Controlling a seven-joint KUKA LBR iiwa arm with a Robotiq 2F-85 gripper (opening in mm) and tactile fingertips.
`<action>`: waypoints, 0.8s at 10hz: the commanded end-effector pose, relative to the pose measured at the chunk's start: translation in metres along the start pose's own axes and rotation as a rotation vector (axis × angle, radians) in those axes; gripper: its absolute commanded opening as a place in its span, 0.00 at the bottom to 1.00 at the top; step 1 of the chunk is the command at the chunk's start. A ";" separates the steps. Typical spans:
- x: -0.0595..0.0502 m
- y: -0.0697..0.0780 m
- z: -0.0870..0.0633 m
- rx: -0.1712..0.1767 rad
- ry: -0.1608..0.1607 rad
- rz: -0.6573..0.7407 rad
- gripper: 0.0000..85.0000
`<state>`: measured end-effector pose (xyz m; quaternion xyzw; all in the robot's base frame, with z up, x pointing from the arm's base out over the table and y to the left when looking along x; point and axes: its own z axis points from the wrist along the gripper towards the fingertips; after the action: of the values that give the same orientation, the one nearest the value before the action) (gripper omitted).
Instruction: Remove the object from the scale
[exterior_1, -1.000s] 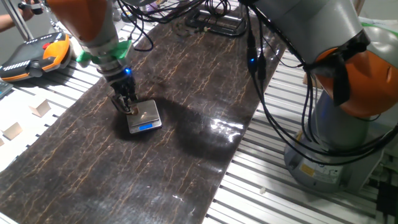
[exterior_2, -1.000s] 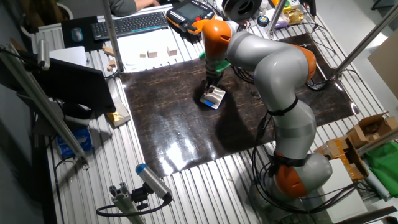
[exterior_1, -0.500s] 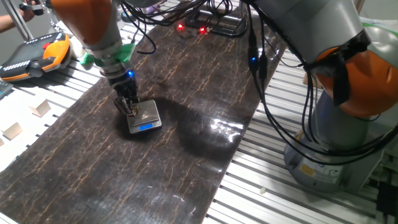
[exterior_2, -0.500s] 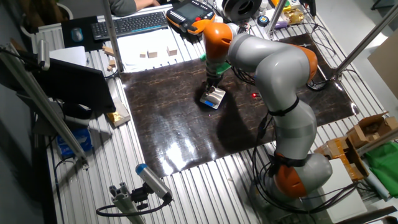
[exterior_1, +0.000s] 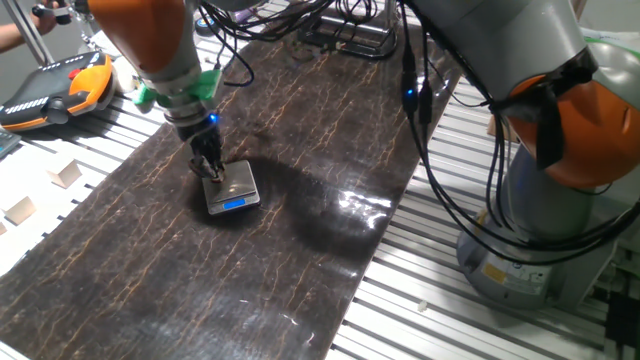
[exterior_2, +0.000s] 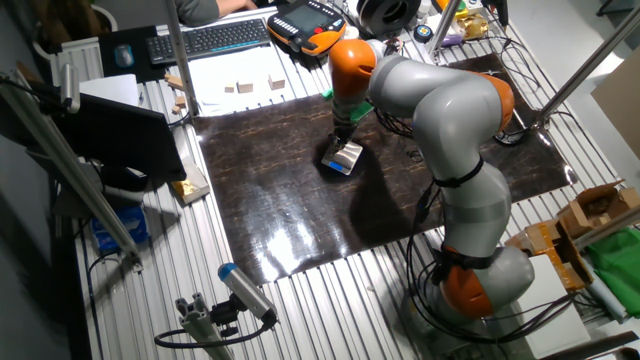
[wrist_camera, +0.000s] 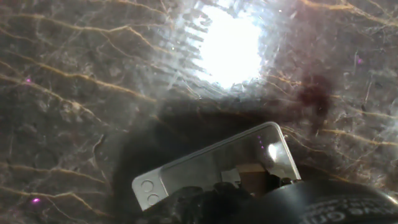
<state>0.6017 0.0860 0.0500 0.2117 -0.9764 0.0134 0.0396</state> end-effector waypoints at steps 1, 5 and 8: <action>0.001 -0.002 -0.002 0.000 0.000 -0.008 0.04; 0.020 -0.050 -0.031 0.007 0.003 -0.019 0.01; 0.043 -0.083 -0.047 0.036 0.011 0.015 0.01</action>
<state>0.6002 0.0135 0.1009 0.2048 -0.9774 0.0327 0.0397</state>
